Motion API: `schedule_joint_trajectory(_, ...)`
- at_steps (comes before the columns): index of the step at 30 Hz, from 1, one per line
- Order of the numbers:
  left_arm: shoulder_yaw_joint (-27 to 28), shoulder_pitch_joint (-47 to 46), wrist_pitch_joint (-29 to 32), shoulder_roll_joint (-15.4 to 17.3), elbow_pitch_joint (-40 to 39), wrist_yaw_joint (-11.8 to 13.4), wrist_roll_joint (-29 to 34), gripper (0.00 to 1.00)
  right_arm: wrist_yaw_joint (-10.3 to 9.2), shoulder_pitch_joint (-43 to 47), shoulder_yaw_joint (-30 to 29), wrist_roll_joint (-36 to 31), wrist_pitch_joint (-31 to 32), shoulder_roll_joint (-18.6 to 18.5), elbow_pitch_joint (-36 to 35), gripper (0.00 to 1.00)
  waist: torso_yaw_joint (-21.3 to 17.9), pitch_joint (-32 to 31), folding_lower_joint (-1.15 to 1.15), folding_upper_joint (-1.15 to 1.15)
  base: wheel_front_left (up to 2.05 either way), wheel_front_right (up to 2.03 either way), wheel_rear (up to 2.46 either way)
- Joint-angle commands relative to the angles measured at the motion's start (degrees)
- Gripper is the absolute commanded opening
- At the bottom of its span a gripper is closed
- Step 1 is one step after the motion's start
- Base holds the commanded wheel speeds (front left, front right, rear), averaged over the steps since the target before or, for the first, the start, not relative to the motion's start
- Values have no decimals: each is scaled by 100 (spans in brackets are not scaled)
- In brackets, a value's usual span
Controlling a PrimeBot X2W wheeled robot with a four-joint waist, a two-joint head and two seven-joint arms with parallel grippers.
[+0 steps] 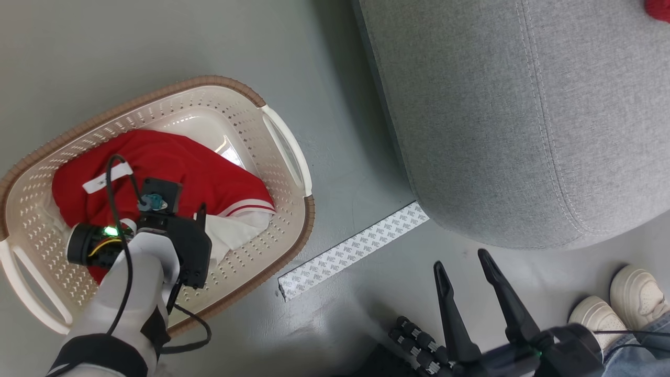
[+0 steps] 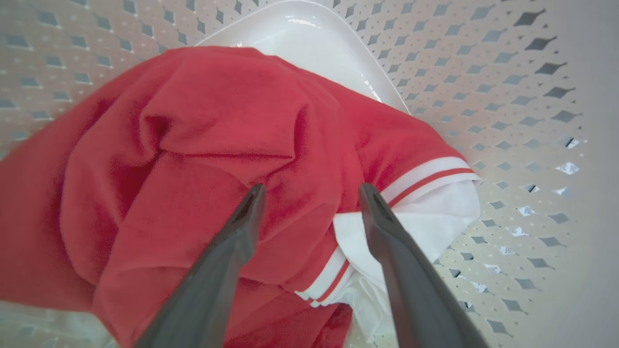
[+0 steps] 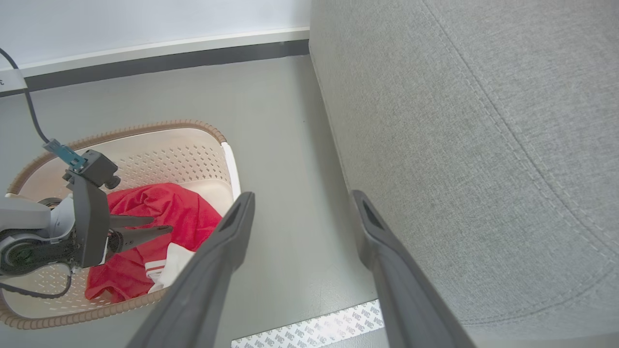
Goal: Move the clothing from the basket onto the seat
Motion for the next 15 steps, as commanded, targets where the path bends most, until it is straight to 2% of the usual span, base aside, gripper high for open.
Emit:
schedule_joint_trajectory(1, -29, -67, 41, 3, 82, 68, -17, 100, -2, 121, -8, 46, -40, 20, -21, 100, -12, -6, 0, -1, 0, 0, 0)
schedule_joint_trajectory(9, -105, -200, 228, -50, 217, 427, 24, 100, -2, 432, 11, -8, -55, 21, -184, 100, -1, 5, 0, -1, 3, 3, 3)
schedule_joint_trajectory(10, -114, -207, 234, -52, 229, 447, 21, 69, -2, 455, 14, -22, -49, 20, -206, 100, 4, 12, 0, -1, 4, 4, 4)
schedule_joint_trajectory(11, -110, -206, 270, -55, 248, 452, 0, 48, -2, 486, 21, -40, -50, 20, -238, 100, 11, 19, 0, -1, 4, 4, 4)
schedule_joint_trajectory(12, -107, -208, 284, -59, 261, 455, -17, 36, -2, 527, 29, -56, -50, 21, -260, 100, 17, 25, 0, -1, 3, 3, 3)
schedule_joint_trajectory(14, -134, -233, 329, -81, 275, 468, -32, 0, -2, 565, 32, -60, -52, 20, -293, 100, 25, 39, 0, -1, 2, 2, 2)
schedule_joint_trajectory(15, -146, -245, 350, -99, 285, 464, -45, 0, -2, 580, 29, -74, -53, 20, -313, 100, 30, 47, 0, -1, 2, 2, 2)
